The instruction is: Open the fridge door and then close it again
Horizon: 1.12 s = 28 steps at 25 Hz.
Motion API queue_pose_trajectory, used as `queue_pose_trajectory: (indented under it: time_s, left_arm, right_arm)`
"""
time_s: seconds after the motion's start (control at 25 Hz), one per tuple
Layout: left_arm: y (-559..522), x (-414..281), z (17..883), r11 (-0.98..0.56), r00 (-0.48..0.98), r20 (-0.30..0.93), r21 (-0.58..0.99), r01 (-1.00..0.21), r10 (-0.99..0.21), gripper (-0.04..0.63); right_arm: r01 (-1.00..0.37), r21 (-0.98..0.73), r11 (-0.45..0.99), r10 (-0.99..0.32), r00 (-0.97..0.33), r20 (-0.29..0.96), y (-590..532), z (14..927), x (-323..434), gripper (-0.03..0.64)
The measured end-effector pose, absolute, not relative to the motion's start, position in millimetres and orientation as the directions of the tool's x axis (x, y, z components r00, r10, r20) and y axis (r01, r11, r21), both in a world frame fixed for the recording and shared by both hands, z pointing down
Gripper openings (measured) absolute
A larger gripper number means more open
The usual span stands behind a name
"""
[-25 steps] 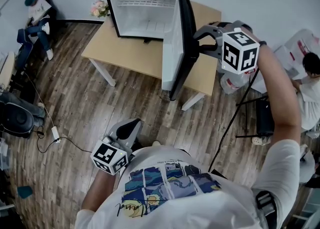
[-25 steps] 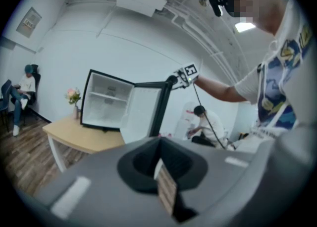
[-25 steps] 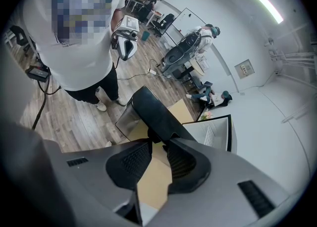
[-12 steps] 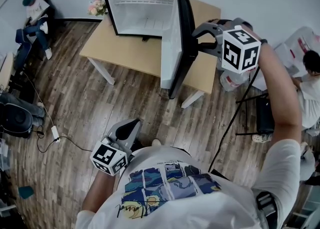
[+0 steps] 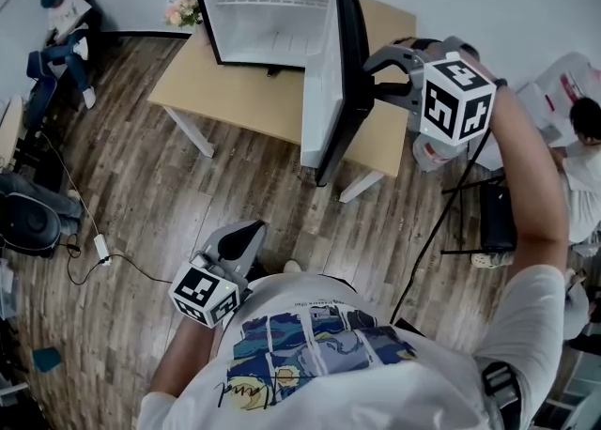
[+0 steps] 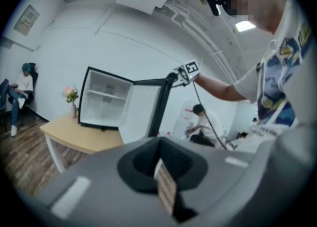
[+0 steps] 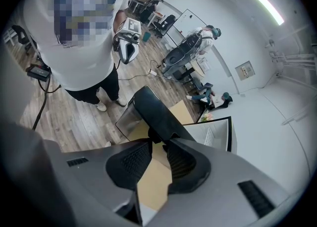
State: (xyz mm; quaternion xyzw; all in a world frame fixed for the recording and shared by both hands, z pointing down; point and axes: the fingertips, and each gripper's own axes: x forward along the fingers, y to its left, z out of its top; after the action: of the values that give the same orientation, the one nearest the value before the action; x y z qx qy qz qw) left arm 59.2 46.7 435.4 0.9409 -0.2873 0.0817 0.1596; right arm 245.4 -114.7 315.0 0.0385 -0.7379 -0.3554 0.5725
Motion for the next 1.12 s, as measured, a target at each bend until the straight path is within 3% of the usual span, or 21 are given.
queue_pose_trajectory:
  time_s: [1.12]
  left_arm:
    - [-37.9,5.8,432.1,-0.803,0.845,0.186,0.265,-0.534,-0.501,0.009]
  right_arm:
    - [0.367,0.503,0.783,-0.389,-0.342,0.855,-140.3,318.1,168.2,0.061]
